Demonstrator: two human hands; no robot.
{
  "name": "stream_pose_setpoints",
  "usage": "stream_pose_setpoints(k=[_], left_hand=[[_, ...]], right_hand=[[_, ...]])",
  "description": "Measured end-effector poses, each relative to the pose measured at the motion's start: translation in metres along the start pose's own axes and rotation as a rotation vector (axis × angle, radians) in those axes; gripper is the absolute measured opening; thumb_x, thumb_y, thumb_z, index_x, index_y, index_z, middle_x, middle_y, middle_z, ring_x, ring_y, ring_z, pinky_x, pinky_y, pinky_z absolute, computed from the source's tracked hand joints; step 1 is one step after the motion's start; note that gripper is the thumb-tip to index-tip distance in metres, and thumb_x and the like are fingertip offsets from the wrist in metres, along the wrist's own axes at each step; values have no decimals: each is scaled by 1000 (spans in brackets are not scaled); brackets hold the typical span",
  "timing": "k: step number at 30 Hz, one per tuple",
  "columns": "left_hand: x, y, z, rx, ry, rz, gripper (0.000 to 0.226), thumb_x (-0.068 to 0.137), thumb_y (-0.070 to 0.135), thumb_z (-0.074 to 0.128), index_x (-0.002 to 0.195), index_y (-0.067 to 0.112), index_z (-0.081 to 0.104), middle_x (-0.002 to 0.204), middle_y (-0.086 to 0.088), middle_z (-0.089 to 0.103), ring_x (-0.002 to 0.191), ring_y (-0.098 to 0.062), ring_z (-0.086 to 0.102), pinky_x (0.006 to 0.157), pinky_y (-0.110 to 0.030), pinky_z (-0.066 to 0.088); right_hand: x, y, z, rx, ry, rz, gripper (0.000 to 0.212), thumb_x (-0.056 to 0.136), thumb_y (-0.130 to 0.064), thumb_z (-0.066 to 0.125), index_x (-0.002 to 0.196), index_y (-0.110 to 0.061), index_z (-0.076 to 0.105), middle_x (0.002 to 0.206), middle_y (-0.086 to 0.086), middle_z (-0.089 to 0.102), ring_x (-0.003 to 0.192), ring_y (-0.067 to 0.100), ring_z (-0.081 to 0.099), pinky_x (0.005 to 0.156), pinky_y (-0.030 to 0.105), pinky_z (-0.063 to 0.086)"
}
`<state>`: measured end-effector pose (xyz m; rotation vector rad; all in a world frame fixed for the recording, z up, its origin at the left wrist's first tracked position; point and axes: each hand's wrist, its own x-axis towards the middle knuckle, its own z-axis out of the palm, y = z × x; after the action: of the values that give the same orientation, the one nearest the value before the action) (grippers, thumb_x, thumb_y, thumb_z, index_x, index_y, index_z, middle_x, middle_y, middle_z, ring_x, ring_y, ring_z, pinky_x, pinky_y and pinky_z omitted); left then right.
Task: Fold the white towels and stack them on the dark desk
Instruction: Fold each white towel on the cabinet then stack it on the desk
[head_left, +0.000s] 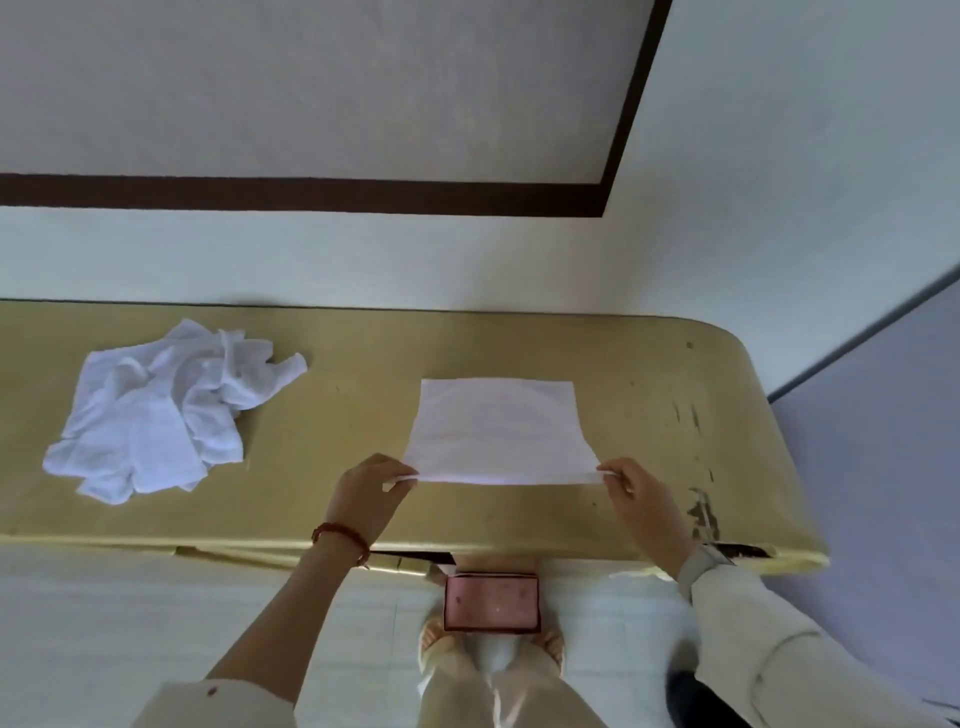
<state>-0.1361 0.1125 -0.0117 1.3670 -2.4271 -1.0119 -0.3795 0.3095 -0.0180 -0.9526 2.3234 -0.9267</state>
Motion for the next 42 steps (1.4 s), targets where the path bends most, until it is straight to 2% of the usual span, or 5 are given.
stream_pose_setpoints(k=[8, 15, 22, 34, 42], left_hand=[[-20, -31, 41, -68, -352, -173, 22, 90, 22, 57, 102, 8, 68, 92, -4, 65, 83, -14, 51, 71, -19, 33], [35, -22, 42, -288, -146, -200, 23, 86, 24, 61, 74, 4, 62, 68, -6, 49, 65, -15, 40, 57, -22, 30], [82, -15, 65, -291, 31, -182, 10, 90, 17, 55, 88, 10, 61, 74, -2, 57, 68, -15, 48, 60, -17, 37], [110, -13, 82, -308, 128, -305, 21, 91, 22, 51, 96, 10, 67, 81, 1, 62, 78, -13, 54, 71, -23, 39], [118, -17, 90, -346, 123, -300, 15, 91, 22, 49, 87, 18, 63, 54, 9, 42, 52, -7, 39, 53, -20, 34]], right_hand=[[-27, 37, 28, -94, -146, 185, 20, 95, -10, 44, 106, -4, 60, 94, 7, 63, 89, 25, 57, 74, 27, 40], [23, 19, 26, 7, 75, 144, 17, 94, -13, 46, 103, -7, 58, 89, -1, 58, 78, 11, 53, 60, 13, 39], [76, 19, 41, 60, 168, 187, 17, 93, -8, 45, 103, -5, 59, 89, -1, 56, 78, 11, 49, 59, 0, 35], [98, 38, 65, 16, 241, 300, 20, 90, -8, 45, 102, -4, 61, 99, 9, 62, 85, 14, 49, 76, 21, 36], [102, 38, 65, 21, 282, 312, 18, 90, -5, 42, 97, -4, 58, 76, 4, 55, 69, 18, 47, 55, 23, 35]])
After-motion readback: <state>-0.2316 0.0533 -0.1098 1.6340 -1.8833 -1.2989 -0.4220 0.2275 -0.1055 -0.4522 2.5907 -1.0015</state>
